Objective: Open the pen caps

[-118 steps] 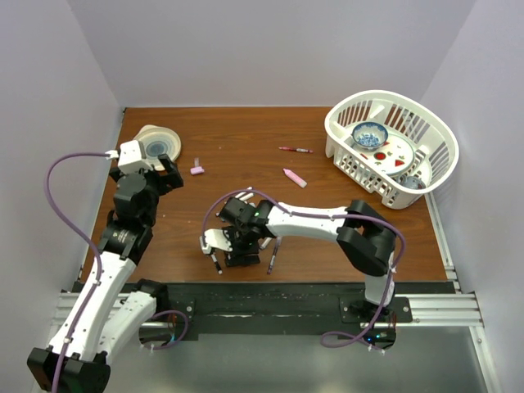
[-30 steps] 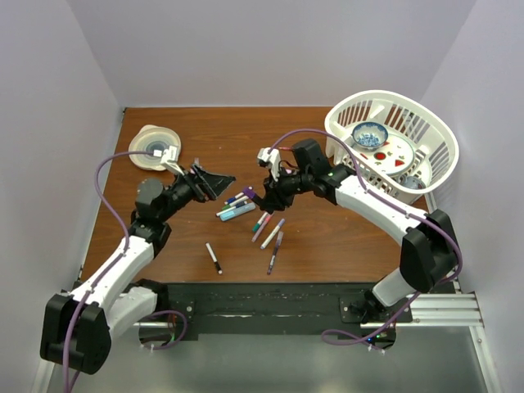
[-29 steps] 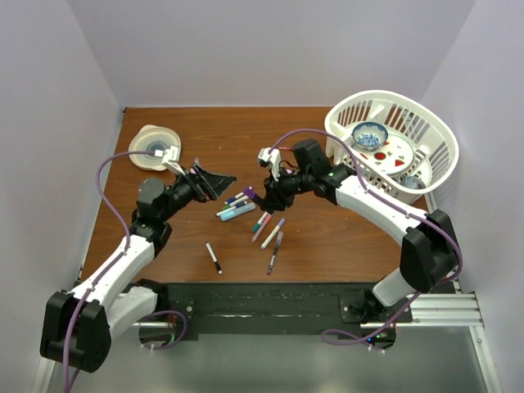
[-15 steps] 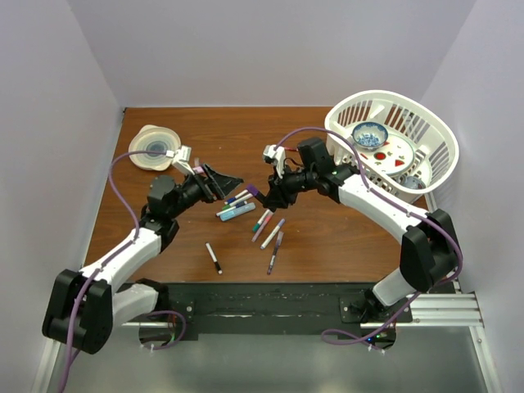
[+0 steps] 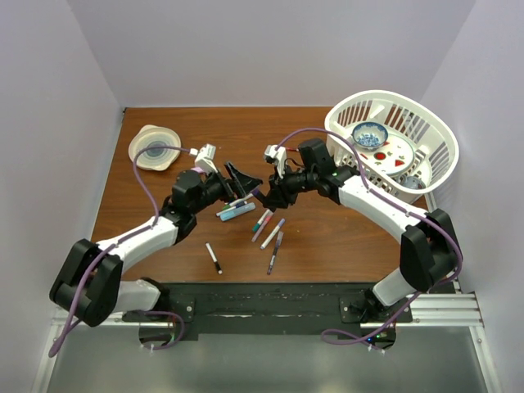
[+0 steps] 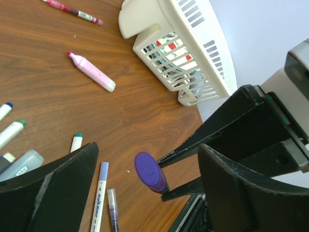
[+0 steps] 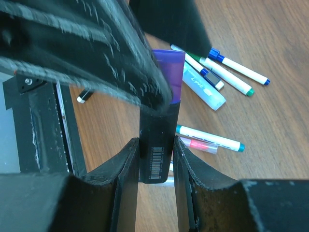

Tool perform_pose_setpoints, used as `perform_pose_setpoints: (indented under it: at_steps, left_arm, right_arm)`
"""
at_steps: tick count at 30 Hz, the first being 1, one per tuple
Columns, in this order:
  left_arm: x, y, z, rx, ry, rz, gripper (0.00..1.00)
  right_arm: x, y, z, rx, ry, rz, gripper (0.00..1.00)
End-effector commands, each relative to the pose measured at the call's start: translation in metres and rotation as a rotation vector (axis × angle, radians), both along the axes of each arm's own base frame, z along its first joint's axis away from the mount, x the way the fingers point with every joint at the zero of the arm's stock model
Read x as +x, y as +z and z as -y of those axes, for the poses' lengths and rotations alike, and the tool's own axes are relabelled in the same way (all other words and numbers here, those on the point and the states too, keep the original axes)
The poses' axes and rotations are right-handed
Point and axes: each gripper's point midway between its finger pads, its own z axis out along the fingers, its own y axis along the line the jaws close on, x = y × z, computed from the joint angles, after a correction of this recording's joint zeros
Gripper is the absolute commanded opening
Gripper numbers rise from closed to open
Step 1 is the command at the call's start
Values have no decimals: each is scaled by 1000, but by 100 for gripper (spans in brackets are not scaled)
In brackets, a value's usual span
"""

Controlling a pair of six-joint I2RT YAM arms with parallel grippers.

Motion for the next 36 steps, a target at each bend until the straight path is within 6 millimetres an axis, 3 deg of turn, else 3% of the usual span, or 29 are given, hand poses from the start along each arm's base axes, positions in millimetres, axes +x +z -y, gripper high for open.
perform_pose_setpoints:
  at_steps: [1,2,13,14,16,17,18,19,21,22,24,27,33,36]
  left_arm:
    - [14,8,3,8,101,8,84]
    - [14,6,3,14,108,-3,76]
    - [23,-2,4,54,160,-14,38]
    - [23,-2,4,52,163,-11,28]
    - [22,-1,4,46,154,-2,19]
    - [21,3,6,33,147,11,7]
    - [20,4,7,27,136,19,0]
    - [16,1,10,23,111,15,0]
    - [12,7,13,-11,85,36,0]
    - [7,4,16,-18,57,32,0]
    - [4,9,20,-45,31,51,0]
    - [-1,12,27,-70,-16,61,0]
    - [1,19,28,-87,-13,78,0]
    - [3,21,28,-89,-5,83,0]
  right_arm:
    - [6,7,-5,41,-27,13,0]
    - [7,6,-5,38,-31,13,0]
    - [10,-1,-6,37,-53,3,0]
    - [11,-2,-5,35,-55,2,0]
    - [10,-4,-5,33,-52,-5,0]
    - [10,-5,-5,33,-53,-7,0]
    - [10,-7,-6,34,-51,-11,5]
    - [10,-8,-6,33,-55,-15,11]
    - [12,-9,-7,37,-62,-23,37]
    - [11,-11,-8,38,-61,-34,42]
    - [10,-10,-11,54,-63,-55,50]
    - [9,-12,-14,67,-63,-82,51]
    - [10,-18,-16,69,-71,-108,47]
    - [10,-19,-16,70,-70,-112,7]
